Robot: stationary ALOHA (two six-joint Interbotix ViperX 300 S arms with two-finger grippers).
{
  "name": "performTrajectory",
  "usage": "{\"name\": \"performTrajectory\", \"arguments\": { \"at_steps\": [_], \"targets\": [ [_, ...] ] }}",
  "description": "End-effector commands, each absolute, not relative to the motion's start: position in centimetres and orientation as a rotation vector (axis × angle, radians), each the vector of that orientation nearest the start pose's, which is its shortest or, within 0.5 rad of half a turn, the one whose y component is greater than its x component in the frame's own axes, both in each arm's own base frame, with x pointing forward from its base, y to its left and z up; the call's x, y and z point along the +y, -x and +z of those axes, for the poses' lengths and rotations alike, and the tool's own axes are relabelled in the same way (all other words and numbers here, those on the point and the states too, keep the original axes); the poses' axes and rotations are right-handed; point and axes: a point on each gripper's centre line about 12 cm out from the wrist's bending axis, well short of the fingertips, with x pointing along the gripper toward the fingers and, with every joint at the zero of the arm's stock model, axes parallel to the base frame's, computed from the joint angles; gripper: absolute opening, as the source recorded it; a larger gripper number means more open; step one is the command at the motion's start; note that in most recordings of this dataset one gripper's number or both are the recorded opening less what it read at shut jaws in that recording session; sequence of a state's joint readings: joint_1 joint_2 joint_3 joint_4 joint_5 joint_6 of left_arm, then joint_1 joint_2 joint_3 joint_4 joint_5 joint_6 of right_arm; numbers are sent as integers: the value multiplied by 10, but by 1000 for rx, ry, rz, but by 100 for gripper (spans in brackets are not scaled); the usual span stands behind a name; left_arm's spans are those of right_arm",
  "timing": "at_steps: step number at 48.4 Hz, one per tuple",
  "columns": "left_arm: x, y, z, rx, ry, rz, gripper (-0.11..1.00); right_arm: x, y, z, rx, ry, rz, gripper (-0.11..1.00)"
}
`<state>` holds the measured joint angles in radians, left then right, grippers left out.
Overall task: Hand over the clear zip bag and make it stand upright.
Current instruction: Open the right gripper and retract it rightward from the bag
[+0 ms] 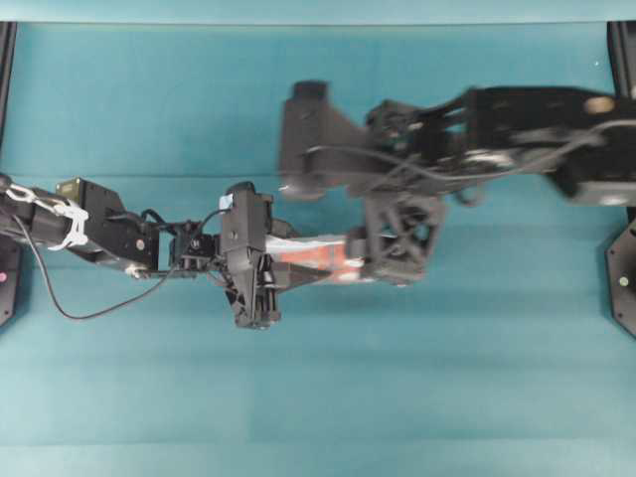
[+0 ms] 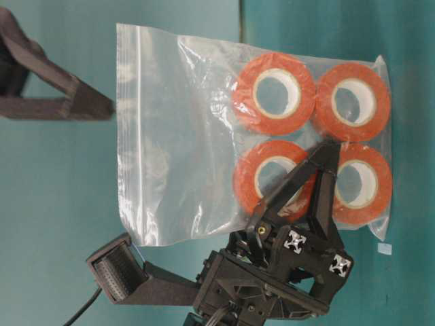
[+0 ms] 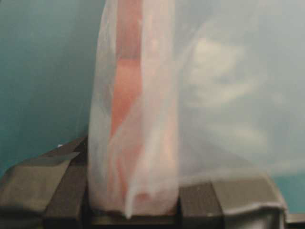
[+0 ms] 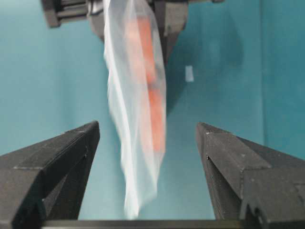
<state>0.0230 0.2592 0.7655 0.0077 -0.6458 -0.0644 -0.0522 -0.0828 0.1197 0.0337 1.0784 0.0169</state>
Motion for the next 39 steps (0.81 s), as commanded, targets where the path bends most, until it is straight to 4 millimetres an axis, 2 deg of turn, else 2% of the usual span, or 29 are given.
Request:
{"name": "performTrajectory", "arguments": {
  "at_steps": [1,16,39],
  "targets": [
    [8,-402,107,360,60,26,23,-16,-371,338,1043,-82,-42,84],
    [8,-402,108,358,60,26,23,-12,-337,346,991,-85,-41,84],
    [8,-403,109,357,61,26,23,-10,-303,343,913,-85,-39,84]
  ]
}}
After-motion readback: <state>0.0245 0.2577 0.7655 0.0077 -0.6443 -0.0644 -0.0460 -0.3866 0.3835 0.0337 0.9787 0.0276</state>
